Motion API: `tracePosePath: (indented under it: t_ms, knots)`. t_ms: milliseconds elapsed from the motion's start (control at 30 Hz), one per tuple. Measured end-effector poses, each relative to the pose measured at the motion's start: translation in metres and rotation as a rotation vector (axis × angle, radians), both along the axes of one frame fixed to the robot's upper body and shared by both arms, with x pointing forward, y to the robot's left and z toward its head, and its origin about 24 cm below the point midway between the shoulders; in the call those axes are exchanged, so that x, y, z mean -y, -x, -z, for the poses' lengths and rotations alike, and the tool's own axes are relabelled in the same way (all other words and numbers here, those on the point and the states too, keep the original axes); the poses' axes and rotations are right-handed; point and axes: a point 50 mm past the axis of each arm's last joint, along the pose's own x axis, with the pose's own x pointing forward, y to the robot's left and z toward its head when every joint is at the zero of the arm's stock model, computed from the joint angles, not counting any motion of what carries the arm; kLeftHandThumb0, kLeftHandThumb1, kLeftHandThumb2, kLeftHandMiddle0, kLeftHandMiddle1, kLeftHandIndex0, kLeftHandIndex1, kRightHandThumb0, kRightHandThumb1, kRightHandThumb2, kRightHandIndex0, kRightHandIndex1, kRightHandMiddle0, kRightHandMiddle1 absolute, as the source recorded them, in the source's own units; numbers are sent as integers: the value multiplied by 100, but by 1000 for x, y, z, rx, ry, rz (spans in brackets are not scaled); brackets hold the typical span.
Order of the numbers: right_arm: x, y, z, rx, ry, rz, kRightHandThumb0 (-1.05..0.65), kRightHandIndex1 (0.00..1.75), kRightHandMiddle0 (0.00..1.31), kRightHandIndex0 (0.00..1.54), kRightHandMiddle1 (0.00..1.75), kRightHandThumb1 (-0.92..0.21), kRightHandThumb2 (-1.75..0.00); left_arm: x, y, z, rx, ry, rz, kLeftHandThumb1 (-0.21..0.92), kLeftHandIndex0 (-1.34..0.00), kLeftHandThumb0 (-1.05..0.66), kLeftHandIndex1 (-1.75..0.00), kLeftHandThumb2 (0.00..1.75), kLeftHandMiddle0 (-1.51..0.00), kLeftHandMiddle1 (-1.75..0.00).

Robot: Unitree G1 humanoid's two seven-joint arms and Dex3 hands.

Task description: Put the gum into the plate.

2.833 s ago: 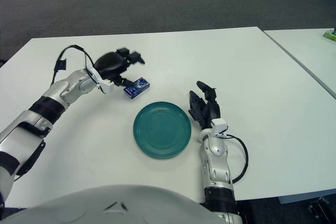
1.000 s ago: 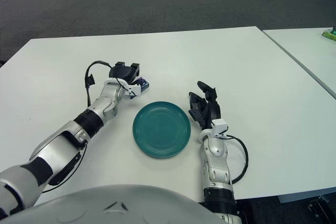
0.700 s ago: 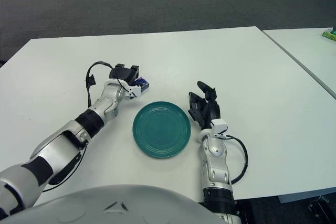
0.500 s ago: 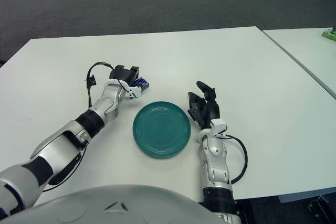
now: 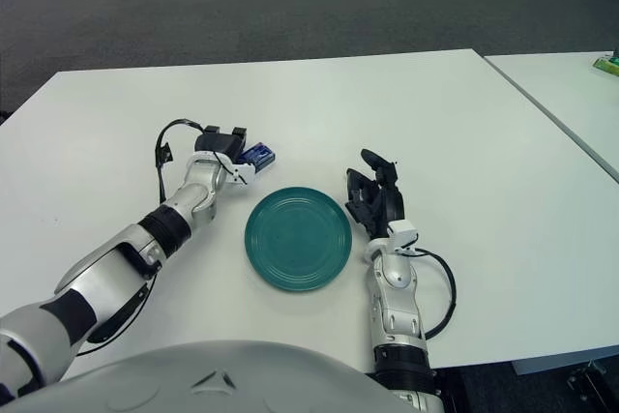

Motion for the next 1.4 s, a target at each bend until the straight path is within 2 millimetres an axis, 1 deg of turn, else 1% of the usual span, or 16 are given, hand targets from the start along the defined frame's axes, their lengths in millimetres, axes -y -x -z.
tracePosePath:
  t_ms: [33,100,133,267,333,433,567,733,967,1167,1400]
  knots:
    - [0,0,0,0,0,1,-48,55,0,29,87,-92,-66,0,0,0,-1,-1,-1,92,-4,-105,-111,105,-17,-78]
    - [1,0,0,0,1,2,-49,54,0,29,87,-92,-66,-1,2,1,-4,-3,-4,92,-4,-105,-109,104,-22,-60]
    - [1,0,0,0,1,2,-49,54,0,29,87,-92,-66,-1,2,2,-7,-4,-5,92,-4,-105,-109,104,-23,-54]
    - [1,1,0,-1,2,3,-49,53,0,30,88,-92,-66,0,5,3,-16,-6,-4,92,-4,-105,-108,103,-25,-42]
    - [1,1,0,-2,2,3,-48,53,0,30,88,-92,-65,0,5,3,-24,-12,-5,92,-3,-105,-106,103,-26,-34]
    - [1,1,1,-2,2,3,-48,52,0,30,88,-92,-64,-1,6,3,-34,-21,-6,92,-2,-105,-103,103,-27,-27]
    - [2,2,1,-3,4,2,-49,49,0,29,86,-92,-64,-1,7,4,-42,-32,-9,92,-2,-105,-101,103,-28,-23]
    - [4,3,1,-5,9,3,-48,47,0,30,85,-92,-64,0,7,5,-45,-38,-9,92,-5,-105,-103,104,-31,-21]
    - [5,6,1,-12,11,8,-49,46,2,30,87,-92,-62,2,10,11,-50,-52,0,92,-5,-105,-106,107,-32,-20]
    - [6,7,1,-19,10,9,-50,41,2,32,89,-92,-63,4,11,15,-52,-66,14,92,-1,-105,-99,109,-30,-16]
    - [8,7,1,-19,8,8,-50,39,1,33,89,-92,-65,6,14,19,-42,-83,33,92,-4,-105,-99,110,-32,-15]
